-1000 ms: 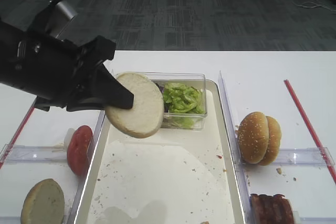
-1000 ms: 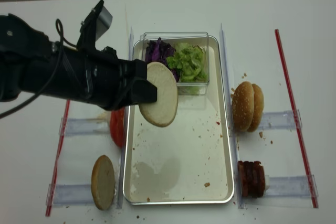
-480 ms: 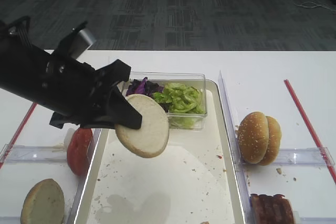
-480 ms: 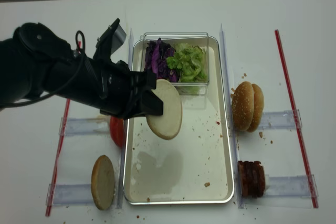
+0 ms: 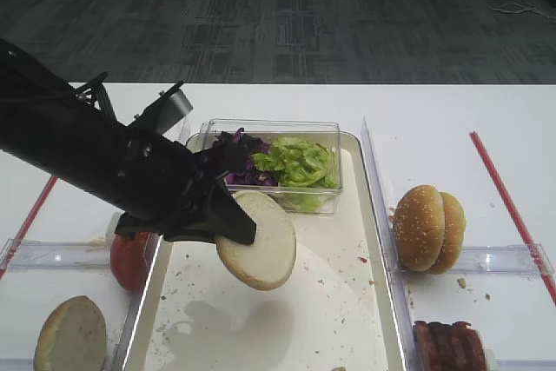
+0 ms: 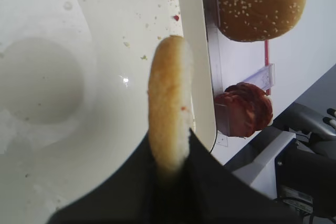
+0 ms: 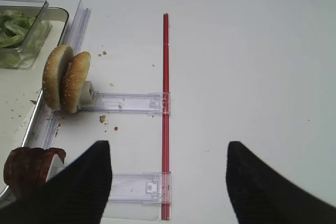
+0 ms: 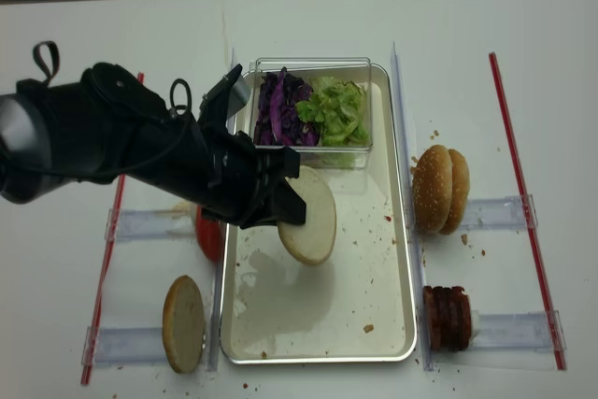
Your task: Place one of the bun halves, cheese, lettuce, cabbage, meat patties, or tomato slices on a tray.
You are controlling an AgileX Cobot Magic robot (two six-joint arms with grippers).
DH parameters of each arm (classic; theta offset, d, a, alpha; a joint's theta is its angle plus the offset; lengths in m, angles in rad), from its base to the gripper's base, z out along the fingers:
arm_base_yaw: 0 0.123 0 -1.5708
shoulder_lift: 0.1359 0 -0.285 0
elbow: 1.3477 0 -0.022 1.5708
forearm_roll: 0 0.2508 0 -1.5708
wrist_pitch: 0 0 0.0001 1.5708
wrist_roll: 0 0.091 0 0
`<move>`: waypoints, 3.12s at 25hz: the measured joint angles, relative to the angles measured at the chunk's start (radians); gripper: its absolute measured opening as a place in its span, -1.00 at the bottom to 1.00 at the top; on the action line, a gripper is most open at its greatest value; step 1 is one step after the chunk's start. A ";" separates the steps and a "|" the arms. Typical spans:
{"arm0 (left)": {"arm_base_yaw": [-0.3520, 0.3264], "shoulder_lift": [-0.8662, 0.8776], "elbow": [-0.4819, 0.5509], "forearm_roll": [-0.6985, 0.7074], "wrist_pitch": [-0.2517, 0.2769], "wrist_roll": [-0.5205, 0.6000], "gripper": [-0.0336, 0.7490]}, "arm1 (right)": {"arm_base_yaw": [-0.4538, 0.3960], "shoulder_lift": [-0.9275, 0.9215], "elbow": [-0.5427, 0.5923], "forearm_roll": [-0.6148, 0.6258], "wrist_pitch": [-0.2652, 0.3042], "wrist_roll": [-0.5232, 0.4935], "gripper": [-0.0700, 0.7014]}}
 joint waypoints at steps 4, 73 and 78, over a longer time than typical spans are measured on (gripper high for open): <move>0.000 0.040 -0.002 -0.005 -0.011 0.016 -0.72 | 0.000 0.000 0.000 0.000 0.000 -0.002 0.49; 0.000 -0.269 -0.040 -0.057 0.066 -0.021 0.62 | 0.000 0.000 0.000 0.000 0.000 -0.002 0.49; 0.000 -0.270 -0.040 0.097 0.061 -0.121 0.62 | 0.000 0.000 0.000 0.000 0.000 -0.002 0.49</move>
